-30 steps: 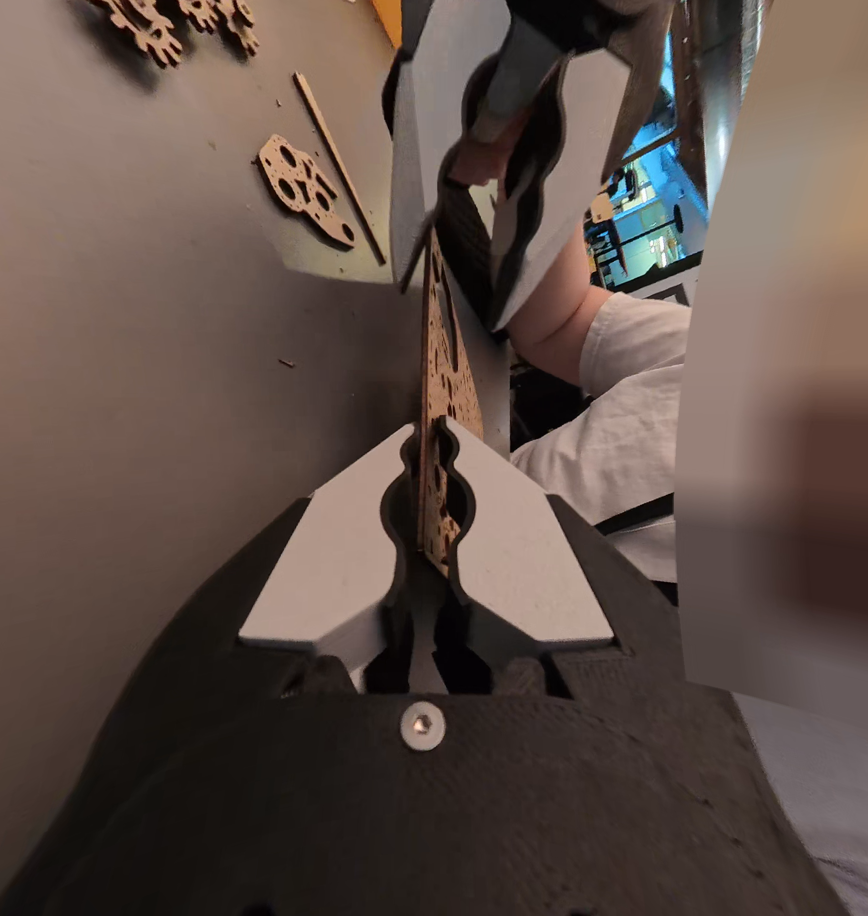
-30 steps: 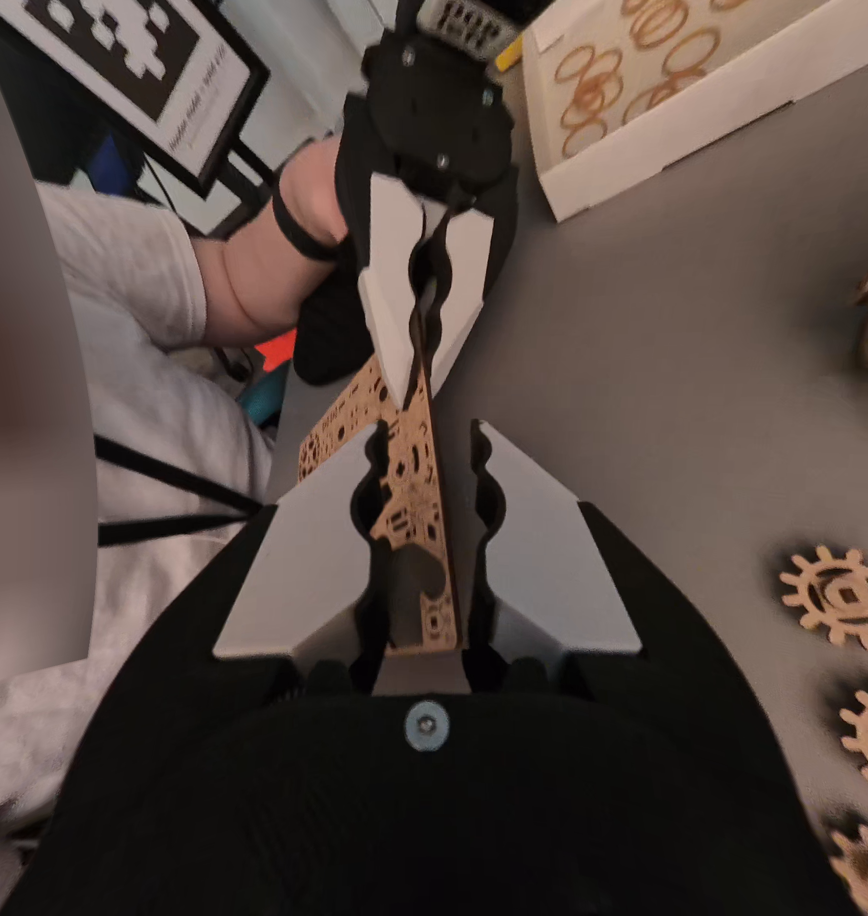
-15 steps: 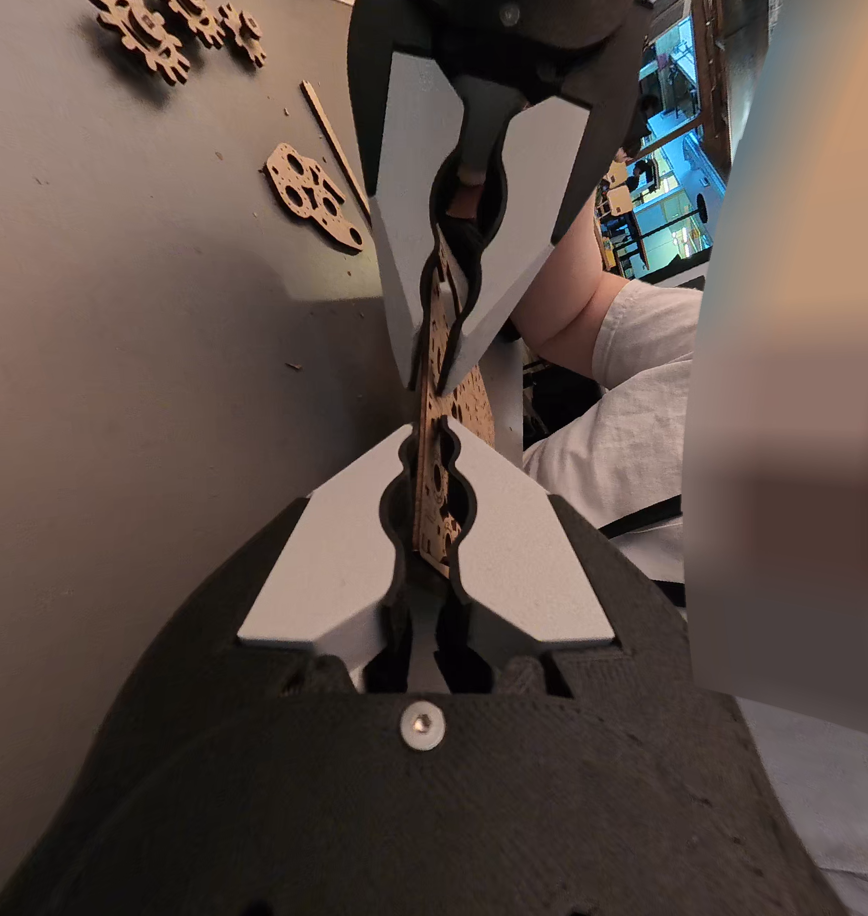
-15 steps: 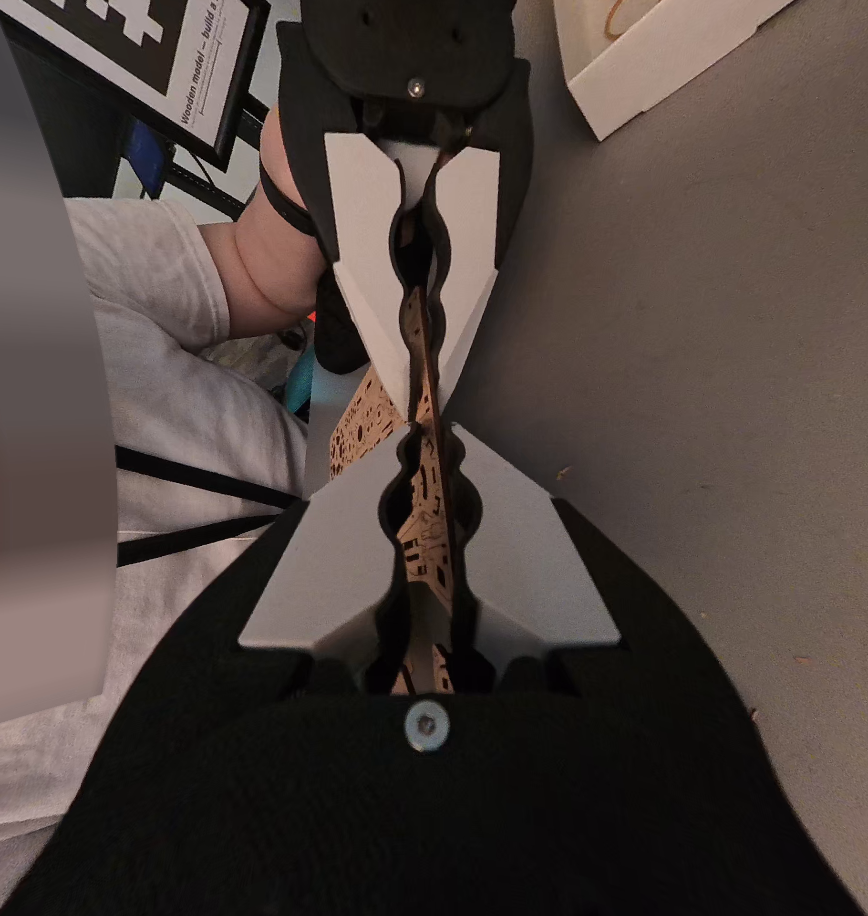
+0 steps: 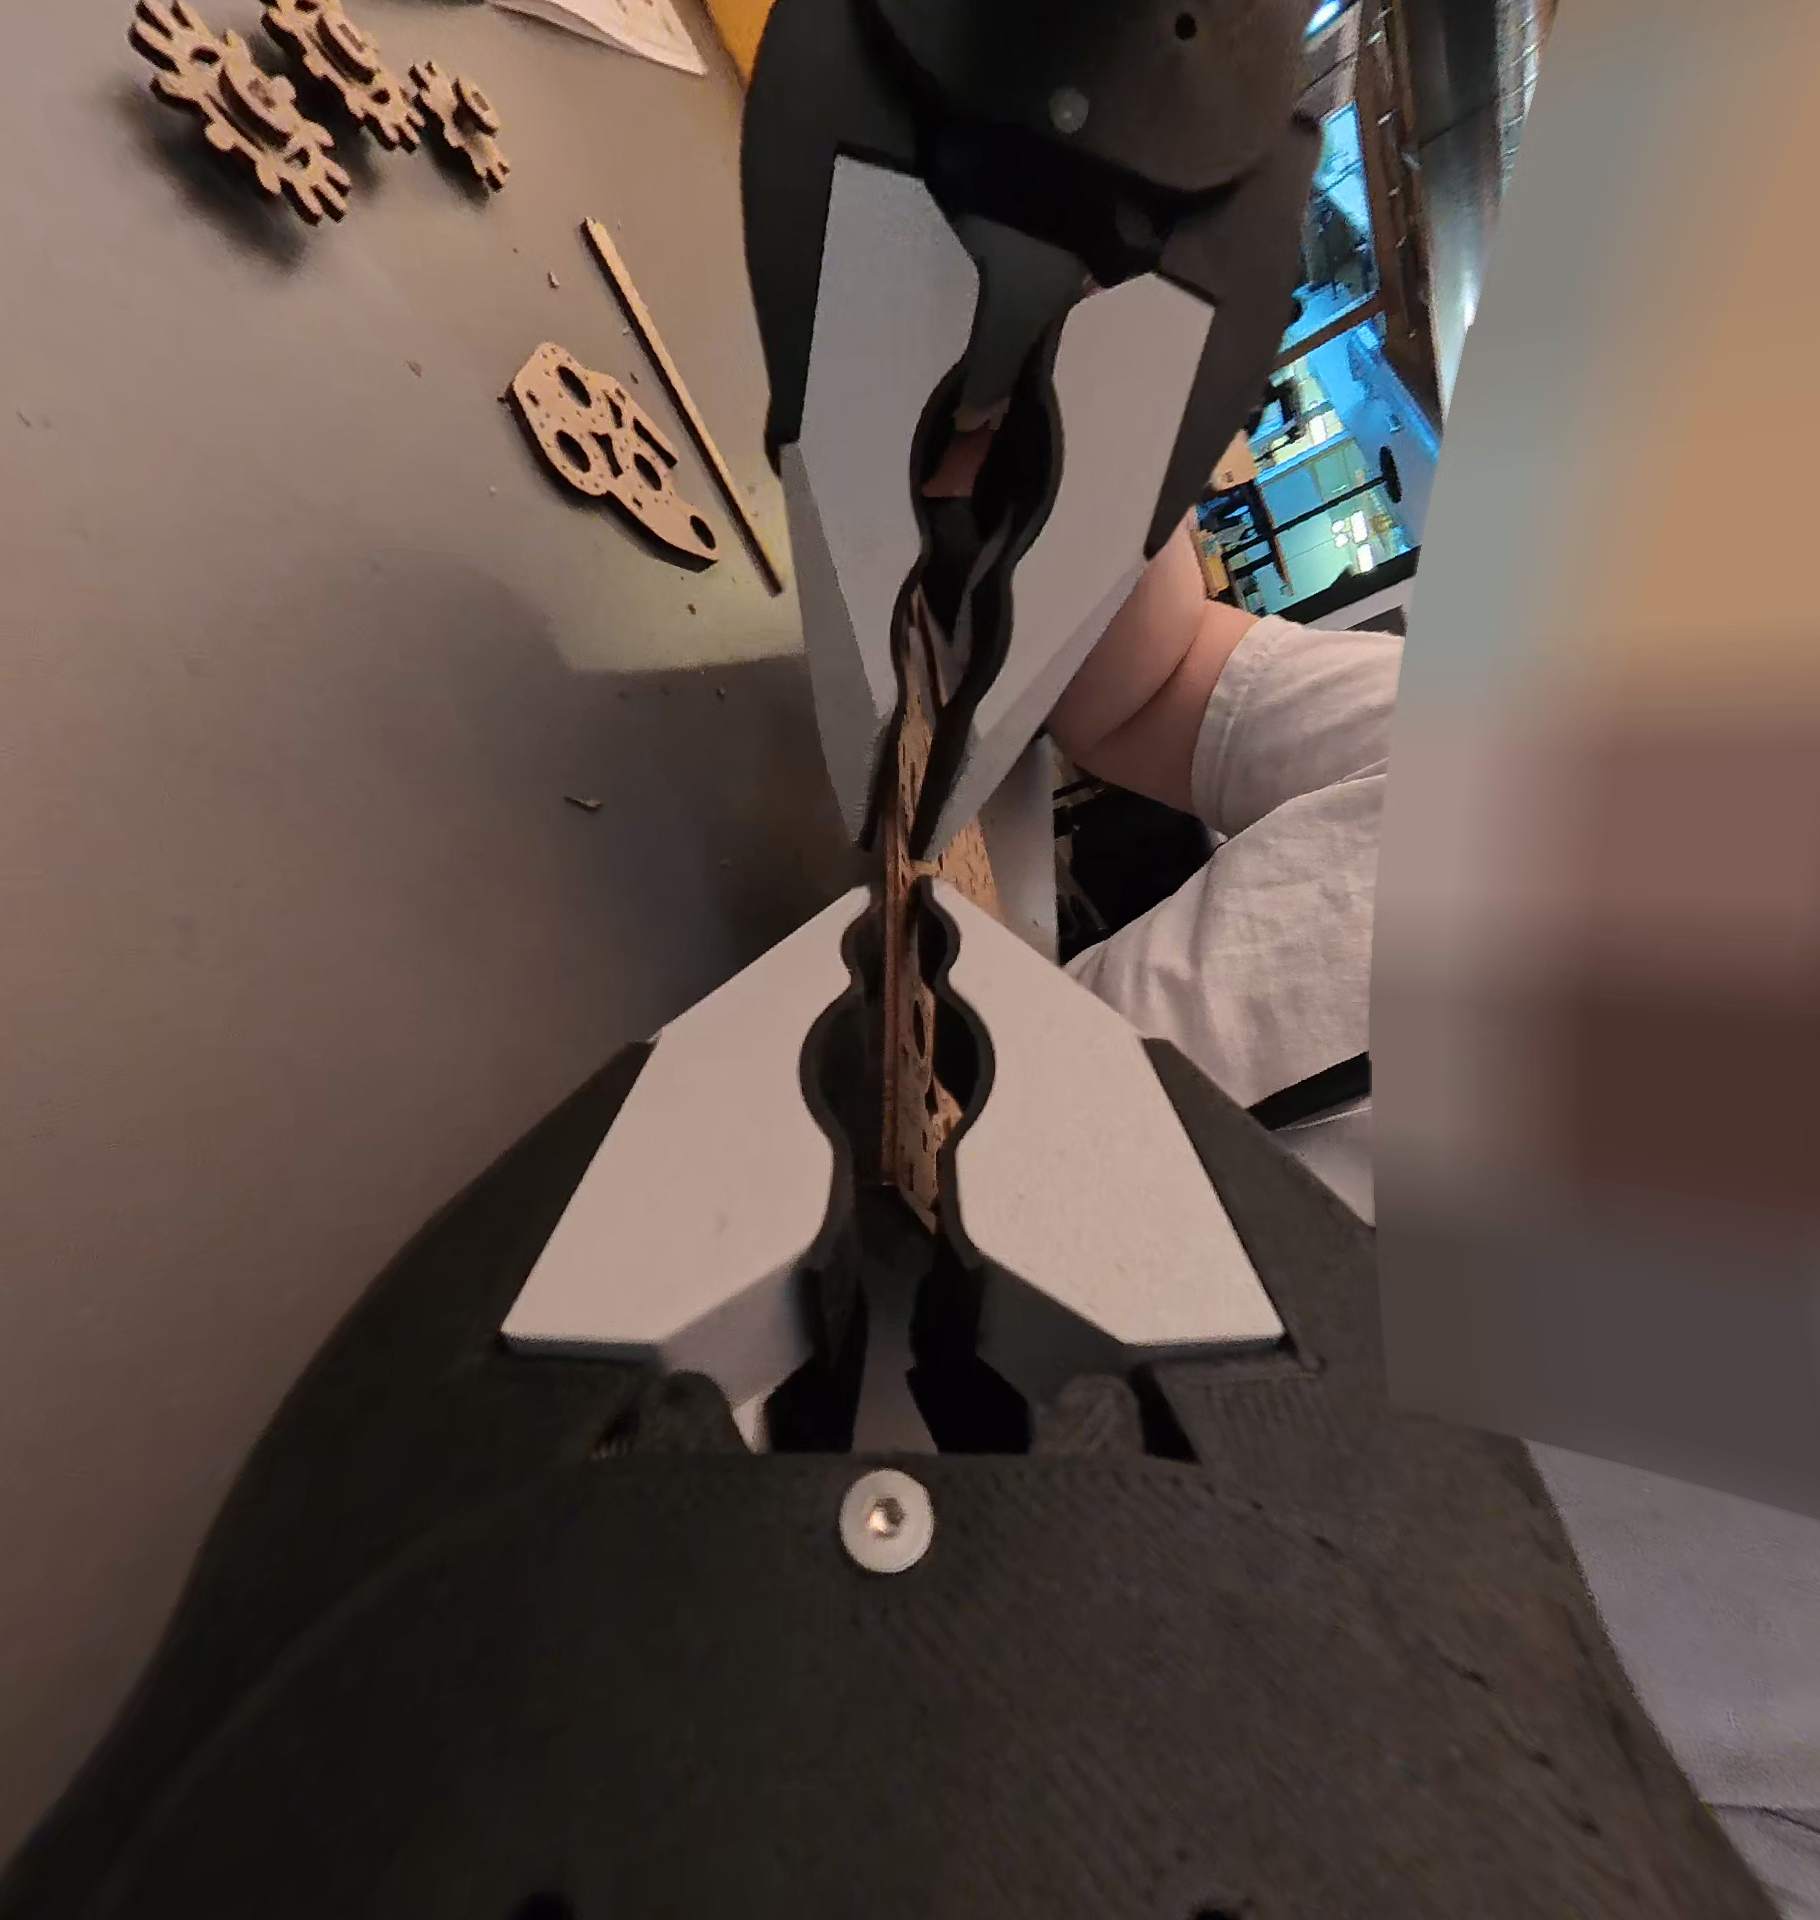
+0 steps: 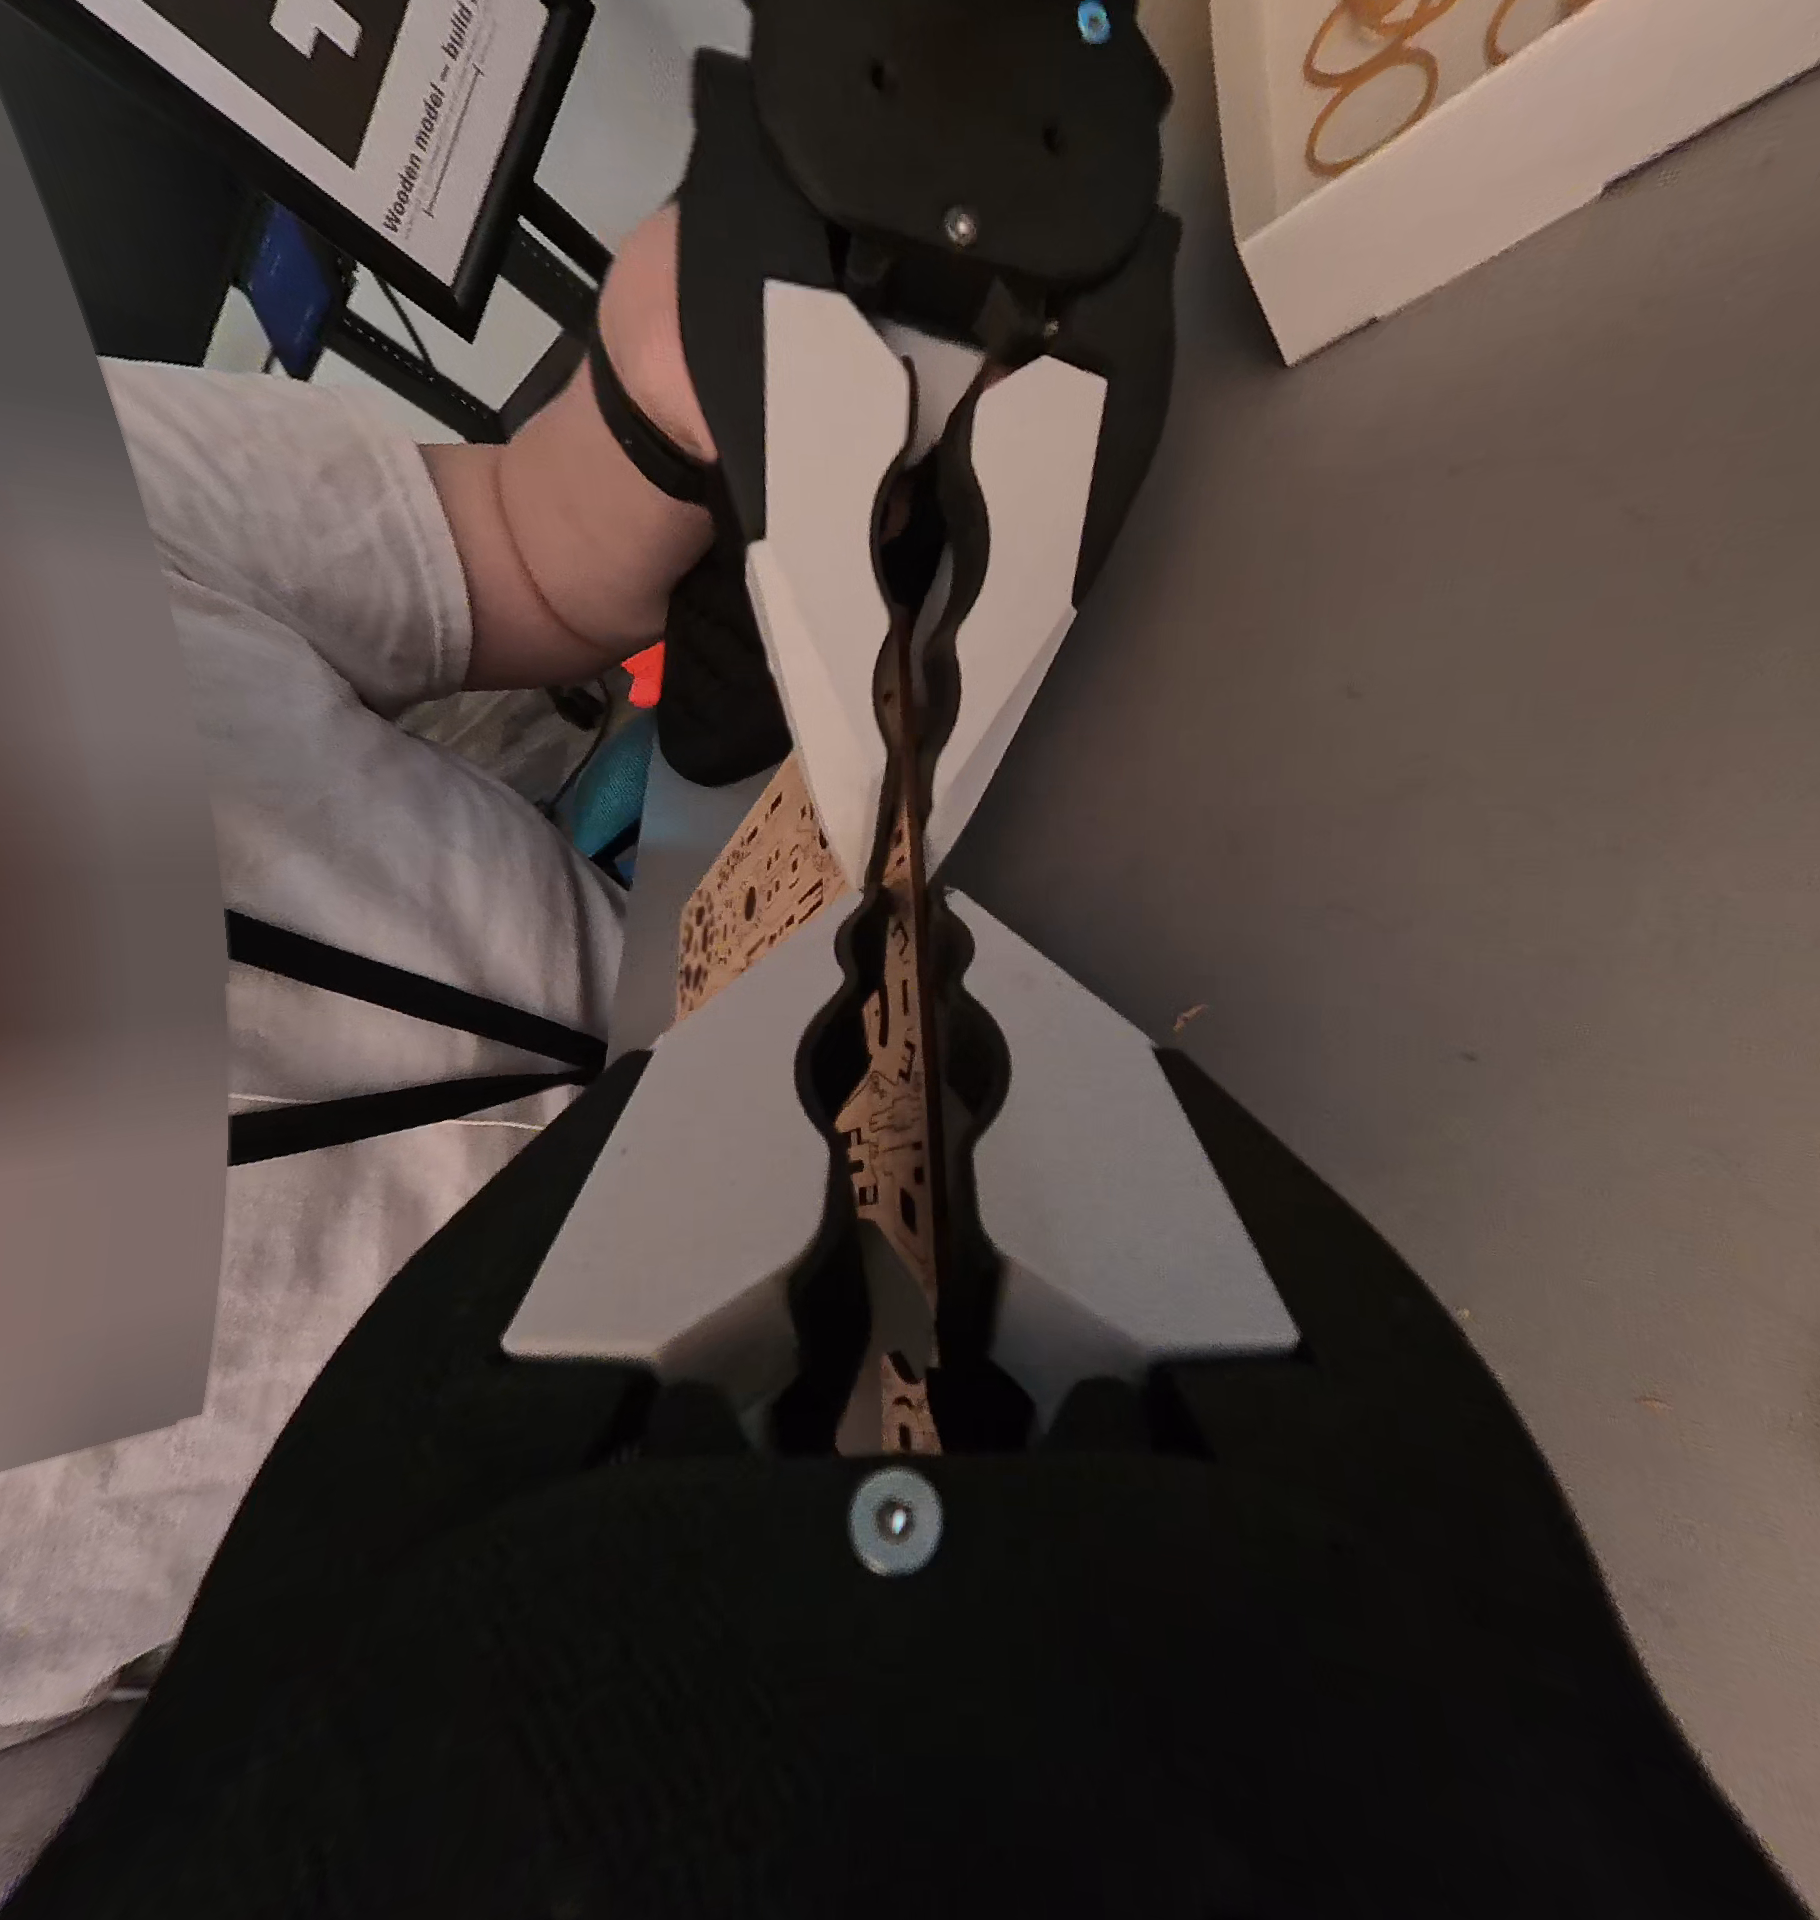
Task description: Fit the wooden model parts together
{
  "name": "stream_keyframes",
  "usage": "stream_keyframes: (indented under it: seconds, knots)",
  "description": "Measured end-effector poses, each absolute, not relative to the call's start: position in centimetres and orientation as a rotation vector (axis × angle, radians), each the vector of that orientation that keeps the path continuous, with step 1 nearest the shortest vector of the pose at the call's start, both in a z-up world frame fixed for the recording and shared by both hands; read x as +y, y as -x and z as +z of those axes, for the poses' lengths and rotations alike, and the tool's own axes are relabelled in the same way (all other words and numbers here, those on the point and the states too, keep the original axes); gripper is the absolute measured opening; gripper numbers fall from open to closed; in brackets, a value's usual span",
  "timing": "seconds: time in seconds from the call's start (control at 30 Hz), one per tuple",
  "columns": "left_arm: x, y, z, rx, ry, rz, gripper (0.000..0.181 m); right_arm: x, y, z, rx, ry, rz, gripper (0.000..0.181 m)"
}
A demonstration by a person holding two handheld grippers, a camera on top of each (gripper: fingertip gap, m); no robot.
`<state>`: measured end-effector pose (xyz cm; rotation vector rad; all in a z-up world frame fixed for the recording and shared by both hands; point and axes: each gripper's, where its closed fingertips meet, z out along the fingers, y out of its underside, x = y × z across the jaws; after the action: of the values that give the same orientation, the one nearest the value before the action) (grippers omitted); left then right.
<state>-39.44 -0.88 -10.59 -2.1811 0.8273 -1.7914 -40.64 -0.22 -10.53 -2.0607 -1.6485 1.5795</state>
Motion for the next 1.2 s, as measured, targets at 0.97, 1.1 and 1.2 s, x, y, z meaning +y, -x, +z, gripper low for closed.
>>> stream_keyframes:
  seconds: [0.97,1.1,1.2]
  knots:
    - [-1.4,39.0,-11.7,0.922,2.238,-1.626,0.005,0.6,39.6,-11.0,-1.656,1.995,1.525,0.006]
    - [-1.3,39.0,-11.5,0.927,2.228,-1.616,0.006,0.4,39.8,-11.0,-1.618,2.052,1.587,0.011]
    - [-1.3,39.1,-11.7,0.932,2.238,-1.602,0.006,0.2,39.9,-11.5,-1.626,2.085,1.575,0.011]
